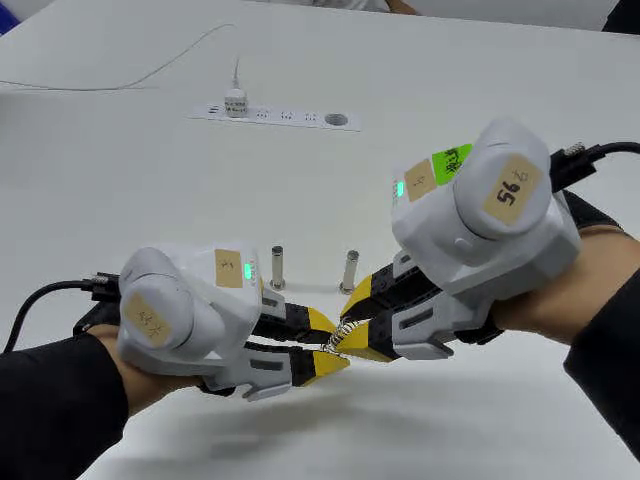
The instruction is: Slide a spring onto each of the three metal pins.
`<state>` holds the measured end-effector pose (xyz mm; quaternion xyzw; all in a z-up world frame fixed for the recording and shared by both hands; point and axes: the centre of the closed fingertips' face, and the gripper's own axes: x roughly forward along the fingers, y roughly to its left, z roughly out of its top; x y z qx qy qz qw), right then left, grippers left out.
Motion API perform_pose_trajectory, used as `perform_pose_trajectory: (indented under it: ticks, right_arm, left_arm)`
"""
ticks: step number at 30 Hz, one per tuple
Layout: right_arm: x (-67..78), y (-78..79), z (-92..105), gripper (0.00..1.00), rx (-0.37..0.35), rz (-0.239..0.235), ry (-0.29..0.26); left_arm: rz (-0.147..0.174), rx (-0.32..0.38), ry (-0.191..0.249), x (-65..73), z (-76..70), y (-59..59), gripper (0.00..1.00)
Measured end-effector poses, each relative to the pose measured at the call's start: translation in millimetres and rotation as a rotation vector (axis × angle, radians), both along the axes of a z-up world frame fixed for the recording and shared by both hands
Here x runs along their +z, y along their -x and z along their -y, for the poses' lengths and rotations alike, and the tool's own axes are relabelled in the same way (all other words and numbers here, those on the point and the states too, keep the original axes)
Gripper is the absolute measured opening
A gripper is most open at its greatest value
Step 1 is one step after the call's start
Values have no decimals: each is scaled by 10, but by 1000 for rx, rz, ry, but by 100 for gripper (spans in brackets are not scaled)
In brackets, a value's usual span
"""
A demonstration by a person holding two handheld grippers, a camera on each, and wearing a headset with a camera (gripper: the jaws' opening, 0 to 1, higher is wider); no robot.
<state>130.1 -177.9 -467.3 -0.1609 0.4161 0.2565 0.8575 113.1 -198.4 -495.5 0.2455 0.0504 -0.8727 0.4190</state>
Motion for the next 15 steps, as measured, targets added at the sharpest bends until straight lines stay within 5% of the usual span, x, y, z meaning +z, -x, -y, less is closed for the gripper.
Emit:
perform_pose_trajectory:
  ticks: [15]
  right_arm:
    - [-77, 44, -10, 13, 10, -31, 10]
  left_arm:
    - [12, -21, 8, 45, 1, 65, 11]
